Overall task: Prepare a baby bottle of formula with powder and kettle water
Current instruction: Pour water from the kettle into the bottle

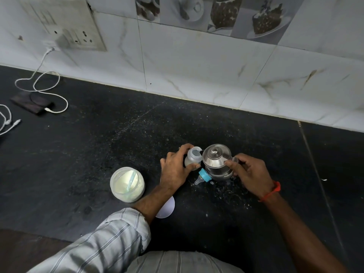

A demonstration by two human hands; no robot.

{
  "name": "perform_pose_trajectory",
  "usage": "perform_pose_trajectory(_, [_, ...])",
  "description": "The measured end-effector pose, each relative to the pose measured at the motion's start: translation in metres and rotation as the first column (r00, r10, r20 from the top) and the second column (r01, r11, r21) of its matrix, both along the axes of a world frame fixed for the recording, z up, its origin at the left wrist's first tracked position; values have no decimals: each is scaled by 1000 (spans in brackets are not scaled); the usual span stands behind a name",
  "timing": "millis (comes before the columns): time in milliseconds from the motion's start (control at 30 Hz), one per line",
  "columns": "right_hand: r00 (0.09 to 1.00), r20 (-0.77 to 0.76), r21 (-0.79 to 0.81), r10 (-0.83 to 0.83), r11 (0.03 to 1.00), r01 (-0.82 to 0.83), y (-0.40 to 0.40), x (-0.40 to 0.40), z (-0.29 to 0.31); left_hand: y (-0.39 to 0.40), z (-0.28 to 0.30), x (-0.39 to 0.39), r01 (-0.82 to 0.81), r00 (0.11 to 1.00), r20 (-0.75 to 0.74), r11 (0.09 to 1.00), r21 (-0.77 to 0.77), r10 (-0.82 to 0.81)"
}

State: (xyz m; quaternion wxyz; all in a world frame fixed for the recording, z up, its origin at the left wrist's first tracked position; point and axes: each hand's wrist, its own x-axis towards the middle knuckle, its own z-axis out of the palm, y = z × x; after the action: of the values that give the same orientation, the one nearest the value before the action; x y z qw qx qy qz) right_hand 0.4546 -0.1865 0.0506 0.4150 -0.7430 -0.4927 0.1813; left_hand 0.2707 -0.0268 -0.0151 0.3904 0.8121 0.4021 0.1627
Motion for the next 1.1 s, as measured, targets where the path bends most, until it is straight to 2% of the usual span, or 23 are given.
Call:
perform_pose_trajectory(433, [986, 128, -105, 110, 990, -97, 12, 9, 29, 0, 6, -1, -1, 1000, -13, 1000, -4, 1])
perform_pose_trajectory(1100, [978, 182, -189, 103, 980, -68, 21, 10, 39, 0, 5, -1, 7, 1000, -24, 1000, -7, -8])
